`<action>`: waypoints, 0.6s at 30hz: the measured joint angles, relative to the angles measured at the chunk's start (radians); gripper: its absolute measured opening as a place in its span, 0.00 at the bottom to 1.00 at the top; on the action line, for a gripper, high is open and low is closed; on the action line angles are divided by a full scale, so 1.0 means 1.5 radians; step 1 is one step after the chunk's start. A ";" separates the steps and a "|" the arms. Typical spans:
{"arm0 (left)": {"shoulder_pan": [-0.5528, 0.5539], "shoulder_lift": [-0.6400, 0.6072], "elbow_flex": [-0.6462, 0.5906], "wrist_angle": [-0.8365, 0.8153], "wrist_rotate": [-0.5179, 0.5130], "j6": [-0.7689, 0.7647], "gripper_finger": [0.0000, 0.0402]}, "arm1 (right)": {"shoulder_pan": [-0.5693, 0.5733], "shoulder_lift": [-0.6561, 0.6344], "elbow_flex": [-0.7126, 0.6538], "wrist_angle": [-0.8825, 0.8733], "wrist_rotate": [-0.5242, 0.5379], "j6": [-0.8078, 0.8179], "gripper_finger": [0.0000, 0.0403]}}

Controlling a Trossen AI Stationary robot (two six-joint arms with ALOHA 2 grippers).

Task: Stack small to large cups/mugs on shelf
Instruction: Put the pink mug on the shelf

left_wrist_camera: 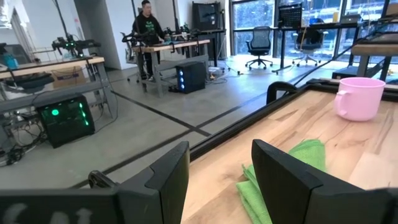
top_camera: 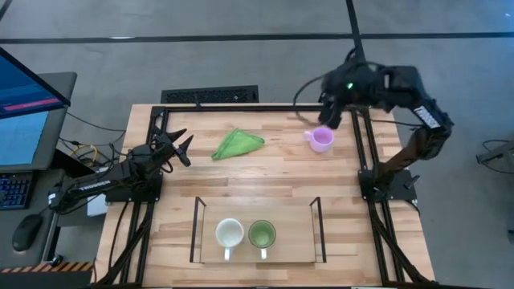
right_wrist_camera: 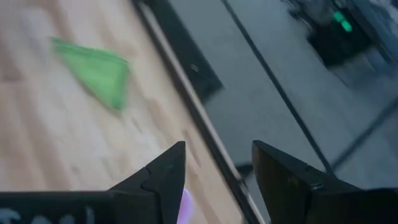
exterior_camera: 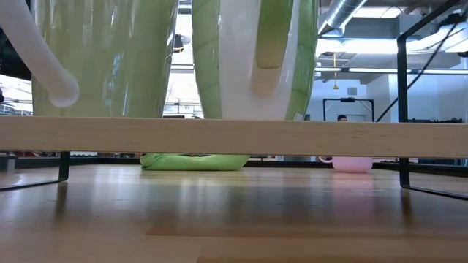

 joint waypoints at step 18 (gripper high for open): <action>0.000 0.000 0.000 0.000 0.000 0.006 0.42 | -0.368 -0.253 -0.576 0.239 -0.112 0.116 0.51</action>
